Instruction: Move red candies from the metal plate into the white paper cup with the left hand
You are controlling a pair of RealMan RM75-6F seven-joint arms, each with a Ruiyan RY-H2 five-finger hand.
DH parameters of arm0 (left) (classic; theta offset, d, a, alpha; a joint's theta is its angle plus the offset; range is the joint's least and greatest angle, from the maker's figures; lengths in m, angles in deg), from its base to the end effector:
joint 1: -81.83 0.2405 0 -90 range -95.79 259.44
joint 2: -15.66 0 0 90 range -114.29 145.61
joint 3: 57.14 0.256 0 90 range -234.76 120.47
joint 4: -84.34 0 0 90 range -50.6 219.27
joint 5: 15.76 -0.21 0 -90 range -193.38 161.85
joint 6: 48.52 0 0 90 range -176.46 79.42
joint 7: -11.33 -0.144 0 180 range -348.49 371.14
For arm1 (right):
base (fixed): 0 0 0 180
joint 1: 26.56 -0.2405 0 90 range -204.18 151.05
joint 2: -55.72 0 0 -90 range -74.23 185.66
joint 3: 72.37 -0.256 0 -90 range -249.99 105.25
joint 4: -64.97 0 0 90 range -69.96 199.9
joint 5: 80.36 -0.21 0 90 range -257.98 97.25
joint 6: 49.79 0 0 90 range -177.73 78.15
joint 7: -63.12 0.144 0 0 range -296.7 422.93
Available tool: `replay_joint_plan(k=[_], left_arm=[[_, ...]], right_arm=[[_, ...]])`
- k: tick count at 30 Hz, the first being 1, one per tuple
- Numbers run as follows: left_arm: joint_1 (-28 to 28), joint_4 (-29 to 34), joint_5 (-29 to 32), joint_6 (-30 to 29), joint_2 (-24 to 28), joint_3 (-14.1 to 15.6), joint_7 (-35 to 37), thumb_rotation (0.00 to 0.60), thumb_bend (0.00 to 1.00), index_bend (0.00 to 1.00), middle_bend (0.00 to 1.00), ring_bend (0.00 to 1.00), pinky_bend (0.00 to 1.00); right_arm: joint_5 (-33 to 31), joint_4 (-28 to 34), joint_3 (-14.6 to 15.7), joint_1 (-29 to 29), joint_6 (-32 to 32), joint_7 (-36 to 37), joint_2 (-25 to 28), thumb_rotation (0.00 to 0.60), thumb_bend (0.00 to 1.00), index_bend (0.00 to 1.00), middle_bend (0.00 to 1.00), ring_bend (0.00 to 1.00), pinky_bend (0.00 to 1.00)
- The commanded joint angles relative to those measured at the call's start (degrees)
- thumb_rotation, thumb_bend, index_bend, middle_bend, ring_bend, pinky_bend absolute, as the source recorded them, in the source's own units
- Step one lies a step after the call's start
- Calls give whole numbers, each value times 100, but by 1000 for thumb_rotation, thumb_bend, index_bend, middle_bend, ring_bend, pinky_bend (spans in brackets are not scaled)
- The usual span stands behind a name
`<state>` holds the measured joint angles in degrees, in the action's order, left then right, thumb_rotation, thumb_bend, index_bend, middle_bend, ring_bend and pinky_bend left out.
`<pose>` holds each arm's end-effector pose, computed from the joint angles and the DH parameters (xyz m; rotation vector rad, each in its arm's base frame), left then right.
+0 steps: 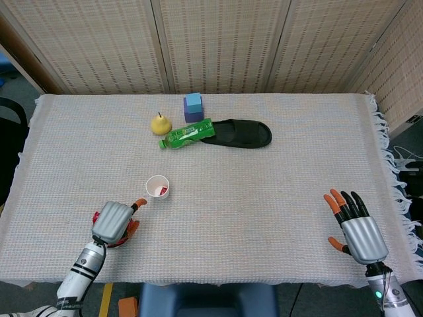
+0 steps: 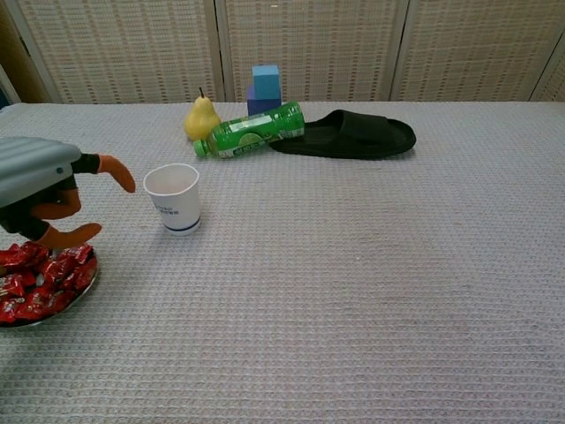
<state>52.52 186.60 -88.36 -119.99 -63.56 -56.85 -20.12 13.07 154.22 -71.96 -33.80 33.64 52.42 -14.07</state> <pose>-0.1861 0.2524 0.0310 -1.8297 -0.8079 -0.8375 -0.2933 -0.1796 0.1134 1.6134 -0.7568 0.8492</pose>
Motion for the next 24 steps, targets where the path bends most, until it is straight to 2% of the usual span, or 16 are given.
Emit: replay_joint_plan(k=[1,10,16,24], left_arm=[[207,-140,40,-54,23,197,80,600,398,246,1000,1000,1000],[564,-1035,-30,-295,-342,338,-142,600,398,240,1000,1000,1000],[713,-1097,-21,-202,-323,435,-125,600,390,178,1000,1000,1000],[773,-1362,40,-98,-458,333,-205,600,389,198,1000,1000,1000]], right_arm=[[101,20,72,-3,-21,-33,-13,600,60,0,0,0,0],[245,75,146,45,65,-64,22,600,59,0,0,0,0],[297,75,154,59,102,-76,12,600,59,0,0,0,0],[358,84,180,83,141,-61,31,600,59,0,0,0,0]])
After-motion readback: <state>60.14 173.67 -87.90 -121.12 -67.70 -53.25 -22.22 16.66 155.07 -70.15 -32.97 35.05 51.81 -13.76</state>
